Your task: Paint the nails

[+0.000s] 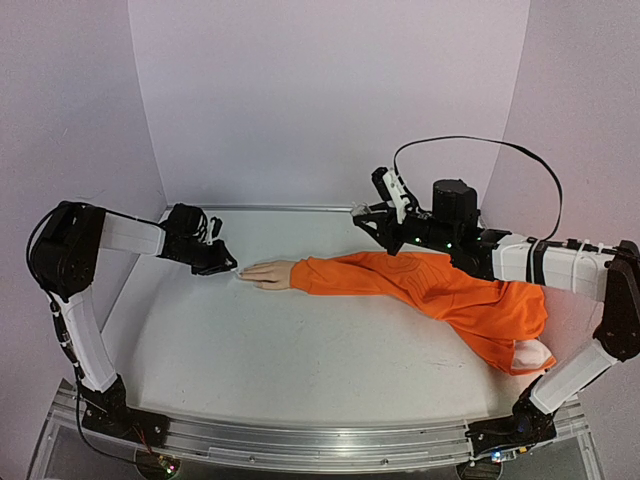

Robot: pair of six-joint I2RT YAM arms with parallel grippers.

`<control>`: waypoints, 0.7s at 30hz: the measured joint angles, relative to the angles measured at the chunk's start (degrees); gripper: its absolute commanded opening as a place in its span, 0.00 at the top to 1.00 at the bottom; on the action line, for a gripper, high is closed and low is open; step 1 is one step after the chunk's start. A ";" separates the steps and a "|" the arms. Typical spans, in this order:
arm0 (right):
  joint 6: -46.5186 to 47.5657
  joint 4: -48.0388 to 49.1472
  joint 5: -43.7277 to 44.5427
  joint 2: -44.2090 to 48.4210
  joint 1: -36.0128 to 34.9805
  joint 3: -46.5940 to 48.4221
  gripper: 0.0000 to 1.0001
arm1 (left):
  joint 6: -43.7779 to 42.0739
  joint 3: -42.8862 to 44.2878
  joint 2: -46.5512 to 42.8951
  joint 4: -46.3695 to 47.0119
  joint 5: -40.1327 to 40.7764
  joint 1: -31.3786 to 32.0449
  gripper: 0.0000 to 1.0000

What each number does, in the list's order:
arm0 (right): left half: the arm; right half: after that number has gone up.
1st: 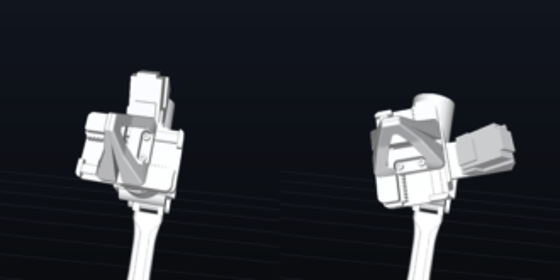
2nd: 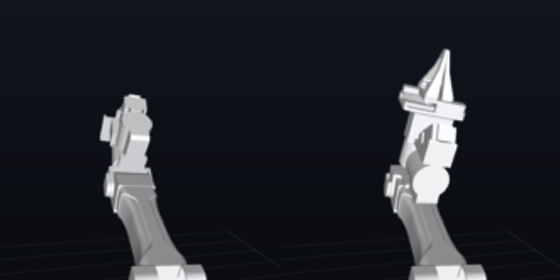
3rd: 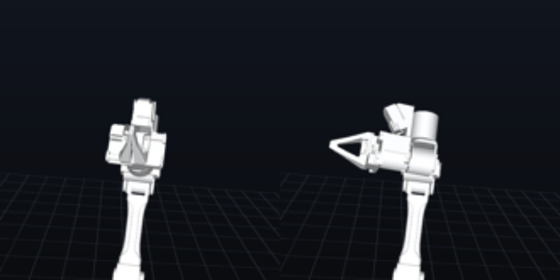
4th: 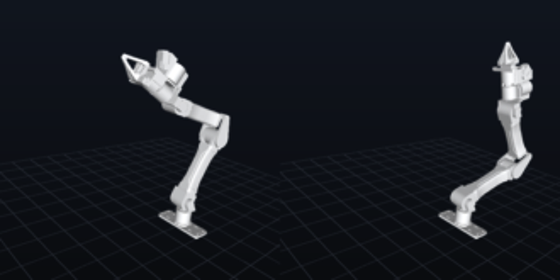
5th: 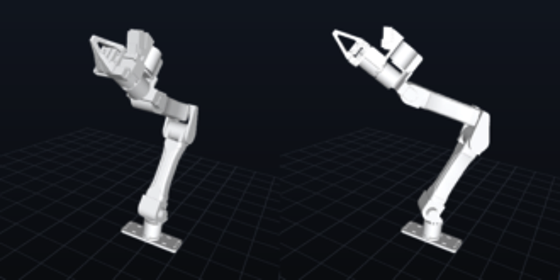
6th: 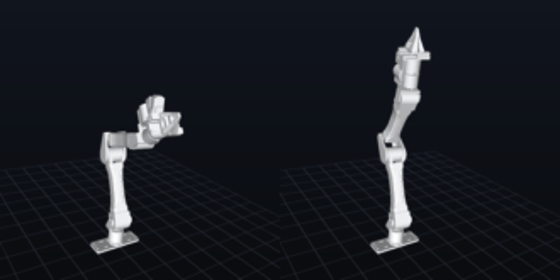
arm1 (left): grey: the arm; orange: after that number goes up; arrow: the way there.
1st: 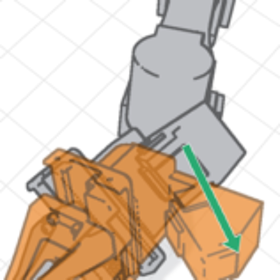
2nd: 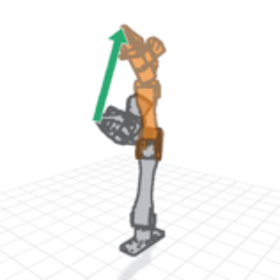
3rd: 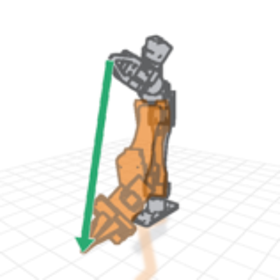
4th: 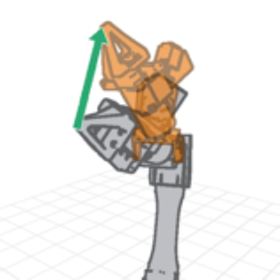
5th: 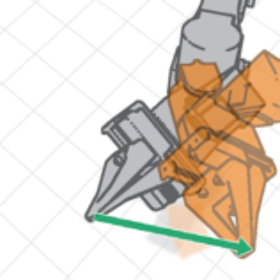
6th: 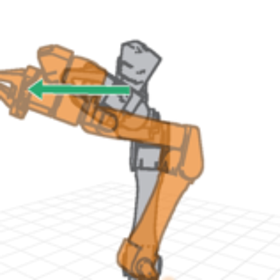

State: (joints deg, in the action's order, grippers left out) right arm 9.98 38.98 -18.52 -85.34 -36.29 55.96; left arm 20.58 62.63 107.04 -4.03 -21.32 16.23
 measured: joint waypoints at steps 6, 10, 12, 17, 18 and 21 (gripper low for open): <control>0.00 0.00 0.00 0.00 0.00 0.00 1.00 | -0.02 0.02 0.20 -0.02 0.50 0.00 1.00; 0.02 0.00 0.00 0.00 0.00 0.00 1.00 | -0.04 0.02 0.20 0.00 1.66 -0.07 1.00; 0.00 0.02 0.00 0.00 0.00 0.00 1.00 | -0.04 0.02 0.20 0.00 2.19 -0.15 1.00; 0.02 0.00 0.00 0.00 0.00 0.00 1.00 | -0.07 0.02 0.20 -0.02 3.15 -0.44 1.00; 0.00 0.00 0.00 0.00 0.00 0.00 1.00 | -0.07 0.02 0.20 -0.04 3.26 -0.44 1.00; 0.00 0.00 0.00 0.00 0.00 0.00 1.00 | -0.26 0.02 0.17 -0.04 3.41 -0.52 1.00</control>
State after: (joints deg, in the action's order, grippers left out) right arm 9.98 38.98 -18.52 -85.34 -36.29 55.96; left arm 20.32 62.65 107.22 -4.08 -17.91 15.70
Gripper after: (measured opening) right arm 0.212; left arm 0.154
